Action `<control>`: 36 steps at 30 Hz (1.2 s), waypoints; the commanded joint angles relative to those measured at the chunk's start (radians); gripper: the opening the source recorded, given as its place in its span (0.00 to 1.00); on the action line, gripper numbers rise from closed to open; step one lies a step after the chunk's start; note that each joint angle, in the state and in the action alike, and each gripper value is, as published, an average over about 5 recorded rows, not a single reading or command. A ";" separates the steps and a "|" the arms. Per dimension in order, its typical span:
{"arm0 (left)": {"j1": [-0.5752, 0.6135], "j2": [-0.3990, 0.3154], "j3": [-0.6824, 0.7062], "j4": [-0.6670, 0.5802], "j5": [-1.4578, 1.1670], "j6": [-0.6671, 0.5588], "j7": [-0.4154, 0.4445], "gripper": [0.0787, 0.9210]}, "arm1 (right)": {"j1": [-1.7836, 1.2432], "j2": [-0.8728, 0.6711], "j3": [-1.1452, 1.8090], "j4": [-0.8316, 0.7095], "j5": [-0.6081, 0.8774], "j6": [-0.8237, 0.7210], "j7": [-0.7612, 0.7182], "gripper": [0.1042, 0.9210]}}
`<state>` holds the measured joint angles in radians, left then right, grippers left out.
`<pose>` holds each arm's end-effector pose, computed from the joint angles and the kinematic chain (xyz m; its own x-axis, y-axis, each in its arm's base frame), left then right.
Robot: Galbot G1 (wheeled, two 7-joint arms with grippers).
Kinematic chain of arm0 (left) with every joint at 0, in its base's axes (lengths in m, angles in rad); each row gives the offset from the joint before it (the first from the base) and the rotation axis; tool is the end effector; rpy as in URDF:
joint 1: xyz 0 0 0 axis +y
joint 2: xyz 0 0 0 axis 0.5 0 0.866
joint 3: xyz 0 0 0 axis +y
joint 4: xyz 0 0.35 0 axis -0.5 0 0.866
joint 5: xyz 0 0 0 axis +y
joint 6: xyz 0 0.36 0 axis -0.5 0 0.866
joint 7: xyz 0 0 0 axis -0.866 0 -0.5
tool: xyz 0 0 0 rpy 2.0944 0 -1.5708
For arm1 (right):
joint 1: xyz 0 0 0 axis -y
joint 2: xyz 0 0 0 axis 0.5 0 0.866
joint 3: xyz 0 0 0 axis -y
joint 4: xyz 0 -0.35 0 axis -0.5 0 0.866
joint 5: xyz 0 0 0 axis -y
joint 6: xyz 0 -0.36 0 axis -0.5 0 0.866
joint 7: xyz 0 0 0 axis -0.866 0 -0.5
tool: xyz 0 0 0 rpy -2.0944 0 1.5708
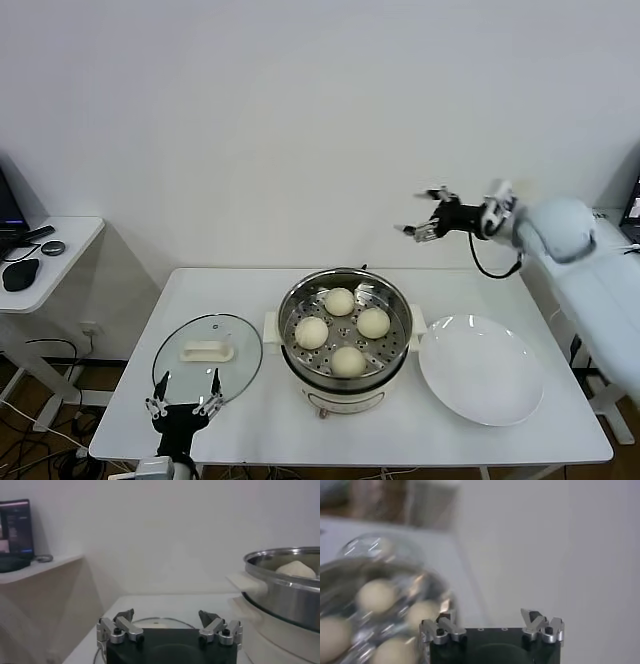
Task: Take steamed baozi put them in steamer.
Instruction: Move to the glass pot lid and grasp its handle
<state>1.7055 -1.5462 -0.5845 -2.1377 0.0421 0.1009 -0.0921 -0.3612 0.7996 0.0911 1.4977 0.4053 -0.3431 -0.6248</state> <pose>0.1442 0.0223 -0.3090 -0.9740 -0.1388 0.1790 -0.1194 0.9861 0.1154 0.4896 -0.1544 -0.0835 -0.7587 -0.5957 0.2639 -0.6491 0.6567 -0.3839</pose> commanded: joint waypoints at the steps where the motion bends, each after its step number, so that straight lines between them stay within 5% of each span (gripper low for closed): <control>1: -0.078 0.035 -0.062 0.042 0.093 -0.022 0.014 0.88 | -0.687 0.280 0.675 0.128 0.090 0.249 0.479 0.88; 8: -0.180 0.080 -0.125 0.125 0.373 0.002 0.038 0.88 | -0.896 0.433 0.712 0.180 0.080 0.341 0.545 0.88; 18: -0.185 0.310 -0.070 0.272 1.446 -0.167 -0.102 0.88 | -0.947 0.465 0.676 0.233 0.044 0.336 0.555 0.88; 22: -0.228 0.359 -0.031 0.351 1.555 -0.176 -0.118 0.88 | -0.955 0.471 0.674 0.232 0.035 0.342 0.559 0.88; 36: -0.338 0.349 0.016 0.556 1.401 -0.110 -0.116 0.88 | -0.964 0.487 0.662 0.231 0.001 0.340 0.567 0.88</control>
<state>1.4281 -1.2432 -0.5988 -1.7284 1.3296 -0.0105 -0.1921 -1.2816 1.2616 0.7331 1.7176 0.4209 -0.0171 -0.0811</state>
